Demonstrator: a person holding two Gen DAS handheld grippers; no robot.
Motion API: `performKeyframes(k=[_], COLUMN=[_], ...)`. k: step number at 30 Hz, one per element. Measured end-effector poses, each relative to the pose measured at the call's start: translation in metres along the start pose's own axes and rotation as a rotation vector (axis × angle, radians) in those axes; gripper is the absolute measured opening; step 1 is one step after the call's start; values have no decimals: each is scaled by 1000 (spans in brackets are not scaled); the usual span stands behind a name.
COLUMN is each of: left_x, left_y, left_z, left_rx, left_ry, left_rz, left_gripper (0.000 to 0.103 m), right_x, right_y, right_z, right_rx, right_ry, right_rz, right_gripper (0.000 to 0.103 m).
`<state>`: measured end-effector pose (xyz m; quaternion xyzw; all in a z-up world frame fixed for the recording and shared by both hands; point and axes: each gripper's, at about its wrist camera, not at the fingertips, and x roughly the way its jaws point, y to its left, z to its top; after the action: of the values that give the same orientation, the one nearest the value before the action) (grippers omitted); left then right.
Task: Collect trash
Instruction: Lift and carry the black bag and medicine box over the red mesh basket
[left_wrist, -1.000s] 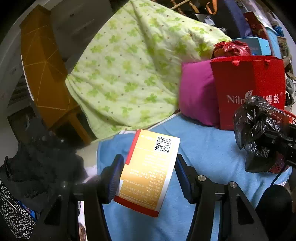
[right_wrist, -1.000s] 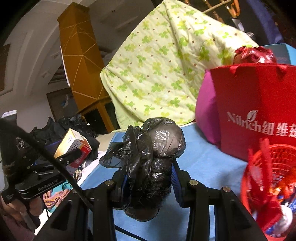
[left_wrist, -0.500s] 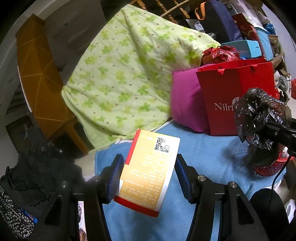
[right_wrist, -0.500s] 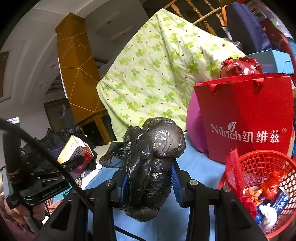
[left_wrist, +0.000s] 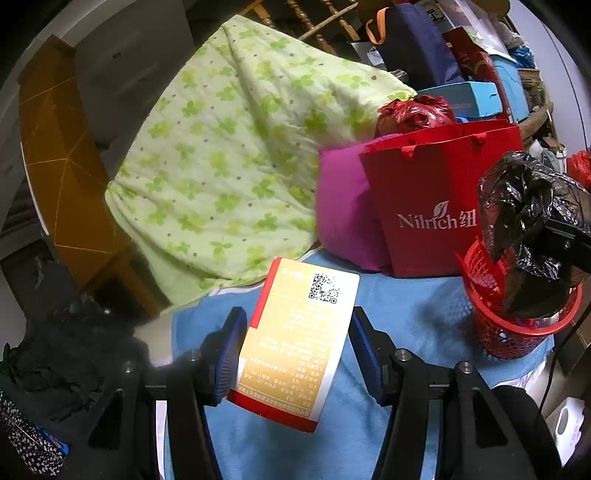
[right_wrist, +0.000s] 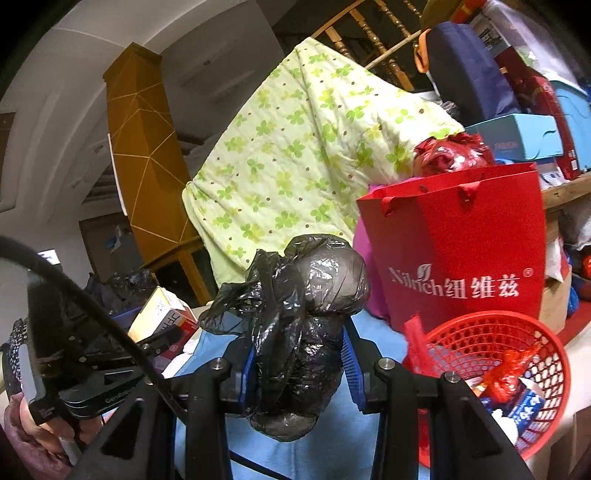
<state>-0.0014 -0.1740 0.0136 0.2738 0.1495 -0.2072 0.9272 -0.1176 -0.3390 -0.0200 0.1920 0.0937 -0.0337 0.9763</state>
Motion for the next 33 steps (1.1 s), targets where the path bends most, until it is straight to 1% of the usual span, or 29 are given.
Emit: performKeyframes(k=[14,33], left_x=[-2,-6], left_y=[-34,-71], left_z=[14,27], left_rx=[23,49], left_ry=[-10,-16], left_rz=[-61,-129], left_gripper=[59,59], right_x=[-30,-59], right_y=[-32,-61], right_z=[3,7], right_rx=[46,84], right_ry=[-31,-74], right_rz=[-51,-100], right_gripper=[42,42])
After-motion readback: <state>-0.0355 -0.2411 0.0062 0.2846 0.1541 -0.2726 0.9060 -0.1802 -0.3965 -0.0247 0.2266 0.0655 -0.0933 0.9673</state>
